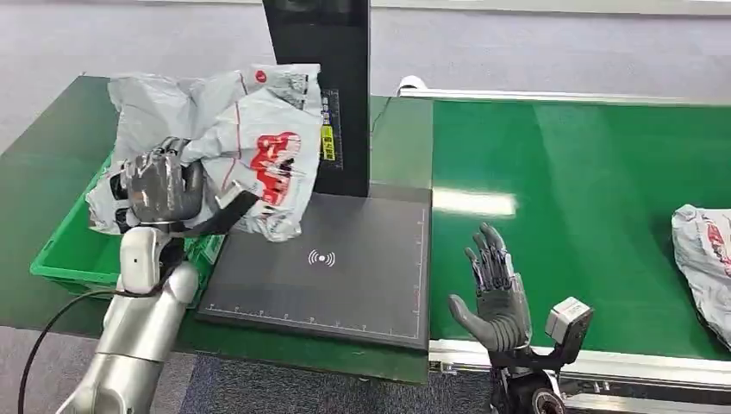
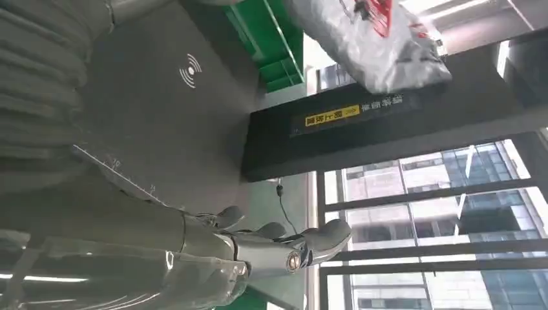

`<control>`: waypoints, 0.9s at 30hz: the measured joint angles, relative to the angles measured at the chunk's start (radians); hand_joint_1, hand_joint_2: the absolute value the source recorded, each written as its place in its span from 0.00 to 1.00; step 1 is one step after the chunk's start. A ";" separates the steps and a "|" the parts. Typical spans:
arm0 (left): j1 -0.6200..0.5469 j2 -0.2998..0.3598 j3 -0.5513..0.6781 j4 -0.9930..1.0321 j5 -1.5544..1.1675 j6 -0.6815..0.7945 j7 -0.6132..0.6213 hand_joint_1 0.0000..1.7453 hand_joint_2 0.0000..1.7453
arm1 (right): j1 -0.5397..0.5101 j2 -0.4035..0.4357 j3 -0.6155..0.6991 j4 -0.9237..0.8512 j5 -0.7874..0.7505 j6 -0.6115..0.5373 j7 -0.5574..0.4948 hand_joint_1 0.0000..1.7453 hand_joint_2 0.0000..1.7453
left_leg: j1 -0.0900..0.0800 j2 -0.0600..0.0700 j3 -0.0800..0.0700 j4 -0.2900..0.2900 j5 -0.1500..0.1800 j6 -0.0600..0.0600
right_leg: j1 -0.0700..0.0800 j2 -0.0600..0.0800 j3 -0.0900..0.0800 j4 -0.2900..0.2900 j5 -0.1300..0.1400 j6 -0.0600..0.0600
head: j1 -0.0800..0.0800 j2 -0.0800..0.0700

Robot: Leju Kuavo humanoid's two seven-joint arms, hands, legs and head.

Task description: Moved the parcel from conveyor to table for the left to box.

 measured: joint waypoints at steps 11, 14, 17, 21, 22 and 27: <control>-0.096 0.080 0.139 0.255 -0.024 -0.053 0.097 1.00 1.00 | 0.019 -0.009 0.000 0.000 0.000 -0.008 0.000 0.00 1.00 | 0.000 0.000 -0.001 0.000 0.000 0.000 | 0.000 0.000 -0.001 0.000 0.000 0.000 | 0.000 0.000; -0.104 0.089 0.150 0.295 -0.026 -0.106 0.100 1.00 1.00 | 0.022 -0.012 0.000 0.000 -0.002 -0.008 0.000 0.00 1.00 | 0.000 0.000 -0.001 0.000 0.000 0.000 | 0.000 0.000 -0.002 0.000 0.000 0.000 | 0.000 0.000; -0.112 0.089 0.150 0.340 -0.035 -0.151 0.111 0.00 1.00 | 0.021 -0.014 0.000 0.000 -0.002 -0.009 0.000 0.00 1.00 | 0.000 0.000 -0.001 0.000 0.000 0.000 | 0.000 0.000 -0.001 0.000 0.000 0.000 | 0.000 0.000; -0.112 0.087 0.150 0.369 -0.011 -0.153 0.102 0.00 1.00 | 0.021 -0.015 0.002 0.000 -0.003 -0.009 0.000 0.00 1.00 | 0.000 -0.001 -0.001 0.000 0.000 0.000 | 0.000 0.000 -0.001 0.000 0.000 0.000 | 0.000 0.000; -0.111 0.085 0.151 0.372 0.000 -0.154 0.097 0.00 1.00 | 0.020 -0.015 0.003 0.000 -0.003 -0.009 0.000 0.00 1.00 | 0.000 -0.001 -0.001 0.000 0.000 0.000 | 0.000 0.000 -0.001 0.000 0.000 0.000 | 0.000 0.000; -0.101 0.076 0.151 0.374 0.024 -0.109 0.071 0.00 1.00 | 0.005 -0.014 0.003 0.000 -0.003 -0.008 0.011 0.00 1.00 | 0.000 0.000 -0.001 0.000 0.000 0.000 | 0.000 0.000 -0.001 0.000 0.000 0.000 | 0.000 0.000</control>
